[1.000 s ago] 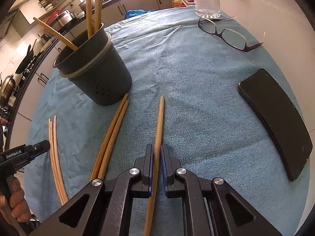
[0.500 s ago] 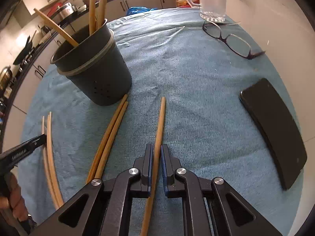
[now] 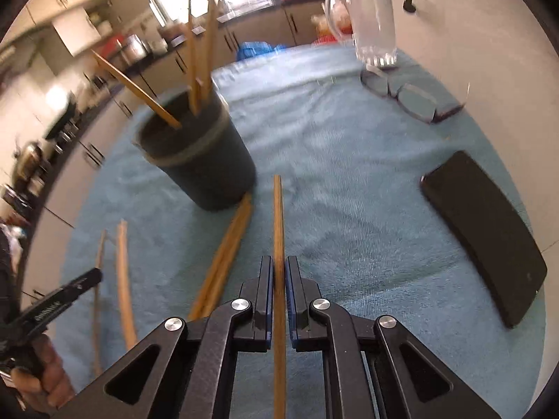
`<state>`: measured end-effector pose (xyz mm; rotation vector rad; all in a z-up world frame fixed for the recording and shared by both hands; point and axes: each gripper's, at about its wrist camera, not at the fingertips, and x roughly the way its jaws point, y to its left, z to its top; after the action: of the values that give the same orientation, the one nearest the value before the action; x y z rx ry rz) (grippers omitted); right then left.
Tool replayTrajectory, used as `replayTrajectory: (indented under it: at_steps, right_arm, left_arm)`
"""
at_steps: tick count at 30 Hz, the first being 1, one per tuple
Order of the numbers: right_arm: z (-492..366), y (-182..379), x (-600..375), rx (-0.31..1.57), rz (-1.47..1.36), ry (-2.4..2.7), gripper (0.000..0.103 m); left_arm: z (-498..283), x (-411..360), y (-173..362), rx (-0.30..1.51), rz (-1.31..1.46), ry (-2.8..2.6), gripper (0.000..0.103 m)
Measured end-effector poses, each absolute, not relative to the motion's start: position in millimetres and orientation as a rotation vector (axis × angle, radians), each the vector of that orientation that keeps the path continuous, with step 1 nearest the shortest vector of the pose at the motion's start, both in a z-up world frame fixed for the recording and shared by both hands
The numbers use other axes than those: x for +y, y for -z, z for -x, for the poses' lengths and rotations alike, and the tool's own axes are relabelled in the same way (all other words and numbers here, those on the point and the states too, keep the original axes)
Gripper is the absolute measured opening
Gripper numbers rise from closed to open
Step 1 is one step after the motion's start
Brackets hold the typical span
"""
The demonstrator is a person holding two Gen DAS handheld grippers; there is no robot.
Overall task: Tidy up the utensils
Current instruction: 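Lift the grasped wooden chopstick upright with the right gripper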
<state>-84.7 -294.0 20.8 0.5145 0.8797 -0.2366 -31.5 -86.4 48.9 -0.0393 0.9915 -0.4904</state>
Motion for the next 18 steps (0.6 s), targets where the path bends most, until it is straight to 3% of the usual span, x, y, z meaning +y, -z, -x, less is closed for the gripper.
replayTrajectory:
  at_steps: [9,18]
  right_arm:
    - [123,-81,-271,0.633,-0.484,0.183,0.007]
    - [139,-106,-250,0.535,-0.424,0.169,0.007]
  left_arm:
    - [71,-75,-108,0.755,0.067,0.532,0.006]
    - [86,-77,-128,0.685,0.056,0.557,0.006]
